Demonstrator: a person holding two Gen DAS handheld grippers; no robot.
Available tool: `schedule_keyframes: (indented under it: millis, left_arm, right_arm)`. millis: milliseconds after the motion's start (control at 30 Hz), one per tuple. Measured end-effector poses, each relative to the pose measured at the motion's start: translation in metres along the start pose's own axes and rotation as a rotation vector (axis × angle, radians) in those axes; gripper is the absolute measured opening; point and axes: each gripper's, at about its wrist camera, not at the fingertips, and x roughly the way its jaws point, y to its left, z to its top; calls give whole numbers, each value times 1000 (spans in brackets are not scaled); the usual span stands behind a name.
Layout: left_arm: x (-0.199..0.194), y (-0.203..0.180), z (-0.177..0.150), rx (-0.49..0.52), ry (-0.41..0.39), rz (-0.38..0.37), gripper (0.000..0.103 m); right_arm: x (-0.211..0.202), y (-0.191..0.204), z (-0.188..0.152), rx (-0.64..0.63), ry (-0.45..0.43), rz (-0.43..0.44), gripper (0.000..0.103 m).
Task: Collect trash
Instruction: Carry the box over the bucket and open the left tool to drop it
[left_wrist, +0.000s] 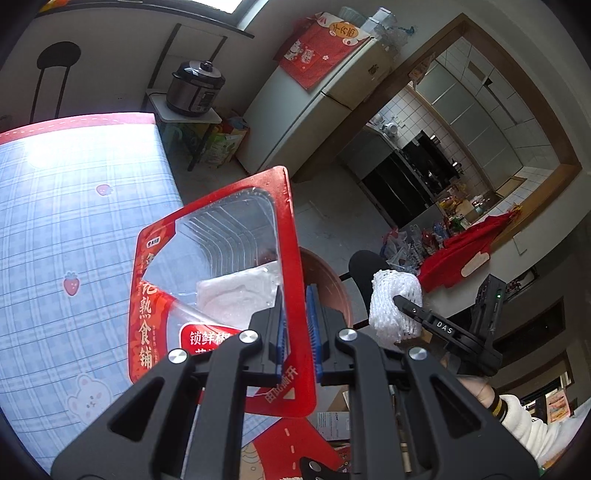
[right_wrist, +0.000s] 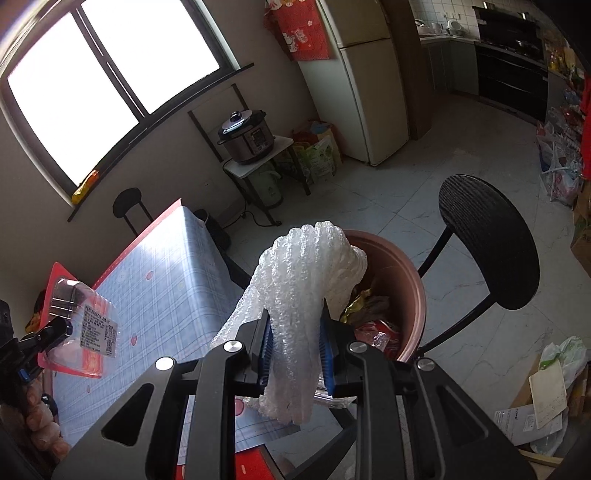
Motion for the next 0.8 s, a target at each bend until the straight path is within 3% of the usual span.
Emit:
schedule_keyframes:
  millis: [333,567,600,633,700,800]
  left_arm:
    - [125,-68,9,39,157,-116,15]
    - [207,-97,20,99,269,-89,15]
    - [216,-99,21,114,280,-81,21]
    - [225,-103,23,129,288,-75,36]
    - [234,-105,25,149,296,-62,53]
    - [234,-105,30,162,282,-47,59]
  right_arm:
    - [-11,-57,7,57,-10,-16,22]
    - [-17,-93,1,111,-3,-56,22]
    - [-17,-97,0,119,-3,-61,22]
    - [-17,-100,-1,128,-2,-65,22]
    - [-17,-105,-4,142,0,-70,22]
    - [-17,-109,-6,156,1,-76,22]
